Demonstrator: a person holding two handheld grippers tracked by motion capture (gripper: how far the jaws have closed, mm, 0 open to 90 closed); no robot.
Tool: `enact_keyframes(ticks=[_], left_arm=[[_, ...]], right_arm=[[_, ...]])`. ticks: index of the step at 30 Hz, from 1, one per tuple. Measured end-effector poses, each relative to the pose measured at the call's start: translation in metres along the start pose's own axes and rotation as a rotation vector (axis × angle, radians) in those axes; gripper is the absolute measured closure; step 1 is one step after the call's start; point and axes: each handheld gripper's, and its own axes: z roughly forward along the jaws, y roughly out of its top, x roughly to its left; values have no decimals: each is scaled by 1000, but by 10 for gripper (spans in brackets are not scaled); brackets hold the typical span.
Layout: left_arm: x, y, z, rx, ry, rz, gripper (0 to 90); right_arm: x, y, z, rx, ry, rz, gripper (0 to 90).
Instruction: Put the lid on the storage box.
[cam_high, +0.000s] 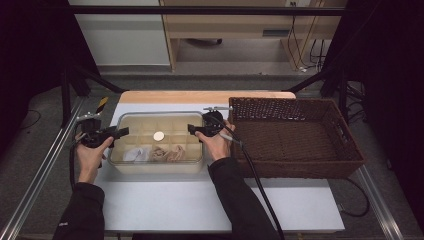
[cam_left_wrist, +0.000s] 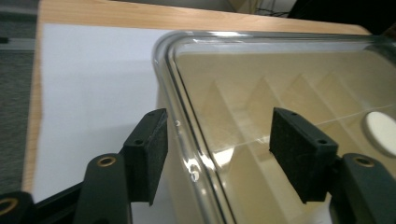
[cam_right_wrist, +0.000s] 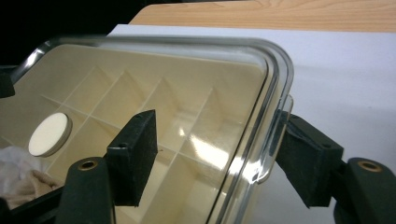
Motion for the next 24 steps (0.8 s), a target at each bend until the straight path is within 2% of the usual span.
enact_keyframes(ticks=[1, 5, 11, 16, 19, 22, 24], left_arm=[[1, 0, -1, -2, -8, -6, 383], [3, 0, -6, -17, -14, -20, 384], [0, 0, -5, -11, -11, -8, 386], [-2, 0, -10, -22, -14, 0, 387], [-4, 2, -16, -45, -20, -1, 388], [-8, 3, -22, -61, -28, 8, 390], [-10, 3, -23, -63, -32, 11, 390]], right_arm=[[0, 0, -1, 0, -6, 7, 333], [1, 0, -3, 0, -26, -15, 311], [2, -5, 4, 20, -25, -10, 256], [1, -4, 1, 8, -27, -11, 297], [1, -2, -5, -8, -32, -12, 291], [4, 1, -12, -46, -43, -17, 290], [6, 2, -15, -54, -40, -20, 291]])
